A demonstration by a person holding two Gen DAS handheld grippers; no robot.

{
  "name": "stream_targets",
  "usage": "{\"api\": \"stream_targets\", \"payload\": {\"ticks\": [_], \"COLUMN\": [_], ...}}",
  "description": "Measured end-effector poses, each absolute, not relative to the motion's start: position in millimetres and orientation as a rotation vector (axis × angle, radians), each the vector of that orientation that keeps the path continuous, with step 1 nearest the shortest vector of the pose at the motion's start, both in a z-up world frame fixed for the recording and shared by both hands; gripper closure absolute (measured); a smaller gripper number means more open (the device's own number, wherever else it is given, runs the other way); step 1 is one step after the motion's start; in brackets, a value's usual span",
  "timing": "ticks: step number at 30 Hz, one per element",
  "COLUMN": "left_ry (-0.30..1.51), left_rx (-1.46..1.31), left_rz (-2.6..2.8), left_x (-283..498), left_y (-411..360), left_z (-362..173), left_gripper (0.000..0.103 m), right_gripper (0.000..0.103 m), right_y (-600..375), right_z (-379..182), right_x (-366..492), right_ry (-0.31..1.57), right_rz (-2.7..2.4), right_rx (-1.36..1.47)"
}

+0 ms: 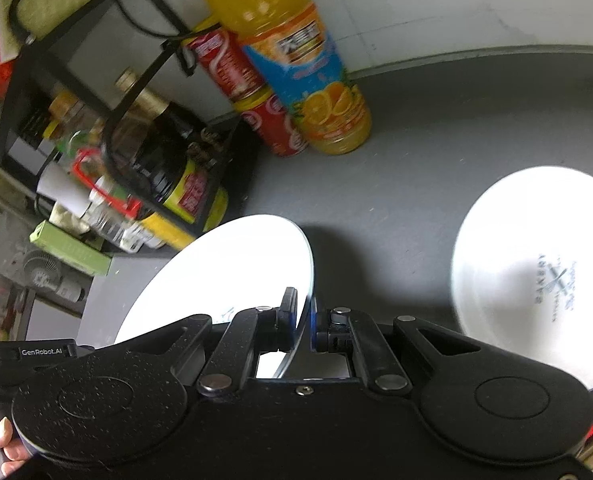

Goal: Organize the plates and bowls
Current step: 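Lift the 'Sweet' plate and lower it onto the large brown-rimmed plate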

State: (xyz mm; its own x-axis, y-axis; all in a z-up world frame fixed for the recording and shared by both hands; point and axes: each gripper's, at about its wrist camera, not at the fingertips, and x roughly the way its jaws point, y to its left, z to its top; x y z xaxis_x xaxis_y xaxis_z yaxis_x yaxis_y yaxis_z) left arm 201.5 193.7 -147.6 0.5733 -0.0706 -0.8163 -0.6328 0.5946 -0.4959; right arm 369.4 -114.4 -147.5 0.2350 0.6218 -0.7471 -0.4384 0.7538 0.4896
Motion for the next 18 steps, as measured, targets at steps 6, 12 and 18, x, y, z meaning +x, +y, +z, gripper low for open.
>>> {"api": "stream_targets", "payload": {"ticks": [6,12,18], "left_ry": [0.904,0.888,0.89], "left_rx": [-0.922,-0.949,-0.962], "left_rz": [0.427,0.467,0.505], "left_x": [174.1,155.9,141.8], "left_y": [201.5,206.7,211.2], "left_z": [-152.3,-151.9,-157.6], "left_gripper": [0.098,0.098,0.098], "right_gripper": [0.097,0.096,0.096], "right_y": [-102.6,-91.4,-79.0], "right_z": [-149.1,-145.1,-144.9], "right_x": [359.5,348.4,338.8], "right_ry": [1.13,1.142,1.152], "right_rz": [0.776,0.809,0.837], "right_rx": [0.158,0.133,0.092]}}
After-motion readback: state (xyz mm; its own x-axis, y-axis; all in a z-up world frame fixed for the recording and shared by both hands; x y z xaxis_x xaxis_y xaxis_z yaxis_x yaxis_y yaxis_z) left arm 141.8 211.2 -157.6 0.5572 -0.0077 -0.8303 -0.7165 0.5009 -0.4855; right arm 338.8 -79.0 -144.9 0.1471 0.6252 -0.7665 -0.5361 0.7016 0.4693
